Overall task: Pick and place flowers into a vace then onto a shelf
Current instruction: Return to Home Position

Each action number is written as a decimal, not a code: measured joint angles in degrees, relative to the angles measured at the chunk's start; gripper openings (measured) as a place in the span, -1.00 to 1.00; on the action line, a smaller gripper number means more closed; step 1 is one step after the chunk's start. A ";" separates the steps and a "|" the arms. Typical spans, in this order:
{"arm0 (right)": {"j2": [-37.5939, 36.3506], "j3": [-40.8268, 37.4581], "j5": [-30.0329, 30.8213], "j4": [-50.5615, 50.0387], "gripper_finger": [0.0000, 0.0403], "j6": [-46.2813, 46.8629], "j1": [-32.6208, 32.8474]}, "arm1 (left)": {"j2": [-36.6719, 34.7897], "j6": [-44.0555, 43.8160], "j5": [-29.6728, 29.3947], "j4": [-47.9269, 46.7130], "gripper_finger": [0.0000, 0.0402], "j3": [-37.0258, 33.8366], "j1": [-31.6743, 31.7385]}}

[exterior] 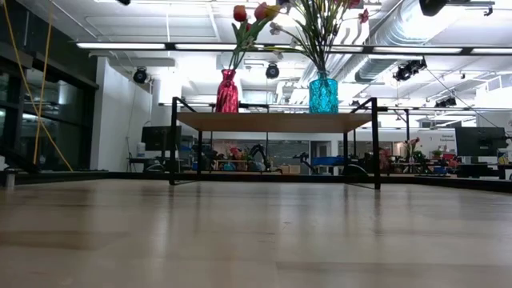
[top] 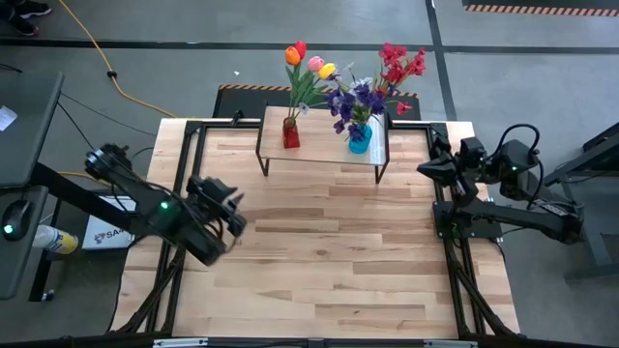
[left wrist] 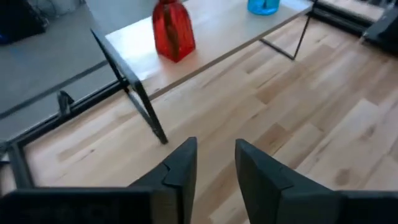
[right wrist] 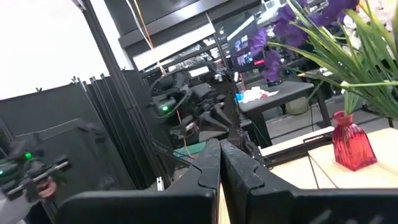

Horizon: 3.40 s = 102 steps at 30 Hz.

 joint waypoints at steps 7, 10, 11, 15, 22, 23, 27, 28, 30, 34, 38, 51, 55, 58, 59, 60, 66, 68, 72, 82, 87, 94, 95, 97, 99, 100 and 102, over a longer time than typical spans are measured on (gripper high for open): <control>-1.75 0.00 0.31 -0.01 -1.00 -4.55 -0.13 | -14.17 0.02 0.18 5.91 -0.40 -13.09 0.00; -2.92 0.00 2.61 -0.18 -1.00 -6.88 -0.12 | -19.71 0.02 0.19 9.96 -0.51 -18.28 -0.02; -3.29 0.00 3.30 -0.46 -1.00 -7.65 -0.13 | -21.54 0.13 0.34 10.98 -0.55 -19.89 -0.02; -5.08 0.00 4.40 -2.35 -1.00 -9.93 -0.13 | -27.91 2.13 1.99 15.30 -0.70 -24.90 -0.02; -9.98 0.00 6.28 -10.57 -1.00 -11.86 -0.13 | -33.30 3.28 1.83 15.90 -0.85 -29.01 -0.02; -10.73 0.00 6.28 -11.52 -1.00 -11.86 -0.13 | -33.70 3.28 2.01 14.61 -0.85 -29.13 -0.02; -13.38 0.00 6.28 -13.33 -1.00 -10.44 -0.13 | -35.20 0.82 6.15 9.86 -0.73 -29.18 -0.02; -13.86 0.00 6.27 -13.39 -1.00 -10.12 -0.13 | -35.79 -1.12 7.15 9.15 -0.69 -29.18 -0.02; -14.64 0.00 6.25 -13.65 -1.00 -9.74 -0.13 | -36.93 -2.76 8.08 7.09 -0.61 -29.18 -0.02; -15.69 -0.09 5.63 -14.99 -1.00 -11.07 -0.13 | -40.24 -3.47 7.04 5.52 -0.50 -29.18 -0.02; -16.64 -0.11 5.68 -19.58 -1.00 -12.51 -0.13 | -43.90 -1.69 6.23 6.11 -0.43 -29.18 -0.02; -19.27 -0.22 9.73 -27.82 -1.00 -9.47 -0.13 | -48.73 12.70 3.09 15.31 -0.39 -31.48 -0.02; -19.18 -2.38 10.14 -26.25 -1.00 -9.07 -0.13 | -51.07 18.65 2.53 26.36 -0.40 -38.64 -0.02; -19.18 -5.14 8.90 -21.39 -1.00 -9.16 -0.13 | -52.59 24.76 2.86 37.53 -0.40 -44.43 -0.02; -19.18 -6.19 8.42 -19.86 -1.00 -9.17 -0.13 | -53.06 26.79 3.14 41.15 -0.40 -46.09 -0.02; -19.20 -7.16 7.90 -18.37 -1.00 -9.17 -0.12 | -53.60 28.62 3.40 44.44 -0.40 -47.68 -0.02; -19.23 -12.65 4.39 -12.22 -1.00 -7.17 -0.11 | -55.16 37.59 6.14 59.19 -0.40 -54.48 -0.02; -19.25 -13.87 3.18 -10.29 -1.00 -7.13 -0.11 | -55.19 37.79 7.38 60.01 -0.40 -55.52 -0.02; -19.27 -15.17 2.10 -7.17 -1.00 -7.25 -0.09 | -55.20 37.71 7.72 62.78 -0.40 -57.90 -0.02; -19.49 -15.56 2.10 -7.63 -1.00 -7.71 -0.11 | -55.20 38.00 4.56 71.64 -0.40 -64.82 0.03; -19.49 -15.56 2.54 -7.63 -1.00 -7.76 -0.11 | -55.20 40.81 1.90 76.30 -0.40 -66.69 1.02; -19.49 -15.56 2.68 -7.63 -1.00 -7.75 -0.11 | -55.20 45.06 7.03 76.98 -0.40 -66.69 11.35; -19.49 -15.56 2.71 -7.63 -1.00 -7.72 -0.11 | -55.20 45.58 9.10 77.15 -0.40 -66.69 13.18; -19.49 -15.56 2.74 -7.63 -1.00 -7.69 -0.11 | -55.20 47.20 12.96 77.88 -0.40 -66.71 16.36; -19.49 -15.56 2.76 -7.59 -1.00 -7.70 -0.11 | -55.41 49.31 15.95 78.76 -0.40 -66.71 19.25; -19.49 -15.56 2.86 -7.43 -1.00 -7.77 -0.11 | -55.70 50.02 16.97 78.93 -0.40 -66.71 20.63; -19.47 -15.56 3.06 -6.77 -1.00 -8.61 -0.11 | -56.29 50.71 18.67 78.89 -0.40 -66.71 23.11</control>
